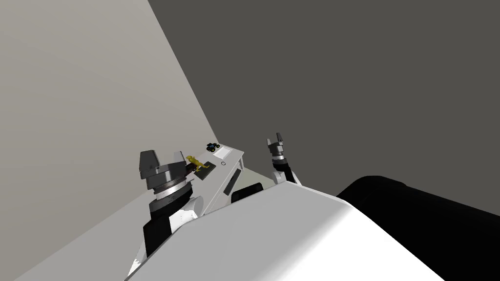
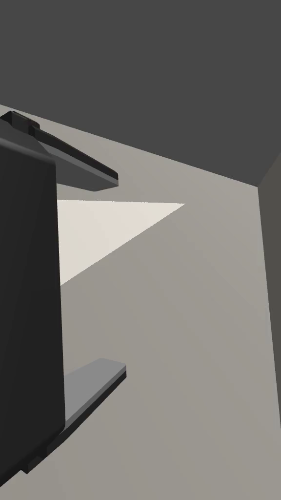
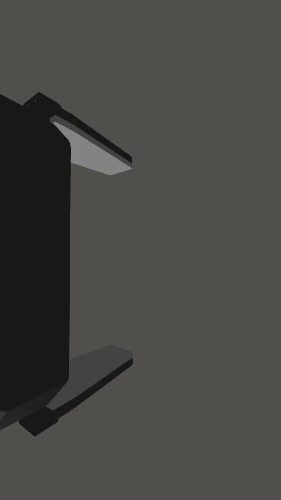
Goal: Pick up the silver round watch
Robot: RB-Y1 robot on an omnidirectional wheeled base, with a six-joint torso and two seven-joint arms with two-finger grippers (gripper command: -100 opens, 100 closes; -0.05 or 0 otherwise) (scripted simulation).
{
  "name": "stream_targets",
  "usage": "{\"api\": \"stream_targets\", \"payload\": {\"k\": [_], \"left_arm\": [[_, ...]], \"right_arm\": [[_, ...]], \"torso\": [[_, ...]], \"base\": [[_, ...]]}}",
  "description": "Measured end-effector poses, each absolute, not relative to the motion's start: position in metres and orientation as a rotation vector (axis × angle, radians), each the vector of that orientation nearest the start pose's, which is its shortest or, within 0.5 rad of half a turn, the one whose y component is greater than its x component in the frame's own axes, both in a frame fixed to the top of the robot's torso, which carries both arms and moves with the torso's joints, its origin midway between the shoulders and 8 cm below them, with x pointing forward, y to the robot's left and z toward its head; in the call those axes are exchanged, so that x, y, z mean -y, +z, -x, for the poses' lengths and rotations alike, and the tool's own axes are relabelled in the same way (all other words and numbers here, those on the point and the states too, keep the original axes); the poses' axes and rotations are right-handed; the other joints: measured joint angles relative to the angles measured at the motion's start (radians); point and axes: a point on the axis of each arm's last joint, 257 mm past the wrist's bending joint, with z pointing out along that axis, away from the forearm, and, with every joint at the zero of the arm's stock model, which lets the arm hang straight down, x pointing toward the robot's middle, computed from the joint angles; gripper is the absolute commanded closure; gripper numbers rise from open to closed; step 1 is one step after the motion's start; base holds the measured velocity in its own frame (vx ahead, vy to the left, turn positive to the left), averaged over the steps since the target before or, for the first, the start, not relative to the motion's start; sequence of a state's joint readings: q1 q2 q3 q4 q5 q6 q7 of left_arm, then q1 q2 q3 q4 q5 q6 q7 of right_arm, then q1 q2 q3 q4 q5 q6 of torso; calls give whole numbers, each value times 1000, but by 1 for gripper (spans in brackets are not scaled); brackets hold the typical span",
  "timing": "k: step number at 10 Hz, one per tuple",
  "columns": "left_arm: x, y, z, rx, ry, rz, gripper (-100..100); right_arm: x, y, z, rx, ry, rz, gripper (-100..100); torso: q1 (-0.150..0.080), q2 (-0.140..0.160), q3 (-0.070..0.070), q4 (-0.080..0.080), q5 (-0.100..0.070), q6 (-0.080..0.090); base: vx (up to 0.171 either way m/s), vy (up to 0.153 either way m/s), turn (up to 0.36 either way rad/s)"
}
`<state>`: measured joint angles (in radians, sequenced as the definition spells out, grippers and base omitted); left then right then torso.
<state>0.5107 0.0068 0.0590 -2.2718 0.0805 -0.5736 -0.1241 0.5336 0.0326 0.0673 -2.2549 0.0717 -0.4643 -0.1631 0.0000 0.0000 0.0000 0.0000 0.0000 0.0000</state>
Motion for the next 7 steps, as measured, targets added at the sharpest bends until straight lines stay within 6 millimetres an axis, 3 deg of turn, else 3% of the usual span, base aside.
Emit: {"api": "stream_targets", "payload": {"k": [3,7], "left_arm": [[-303,18,-340,-639,-1181,610,-100],[-305,-36,-375,-822,-1150,676,-100]], "right_arm": [[257,-5,-356,-644,1441,-786,0],[257,-5,-356,-644,1441,-786,0]], "torso": [[-1,0,0,0,0,0],[-2,0,0,0,0,0]], "base": [[-5,-14,-51],[-9,-29,-60]]}}
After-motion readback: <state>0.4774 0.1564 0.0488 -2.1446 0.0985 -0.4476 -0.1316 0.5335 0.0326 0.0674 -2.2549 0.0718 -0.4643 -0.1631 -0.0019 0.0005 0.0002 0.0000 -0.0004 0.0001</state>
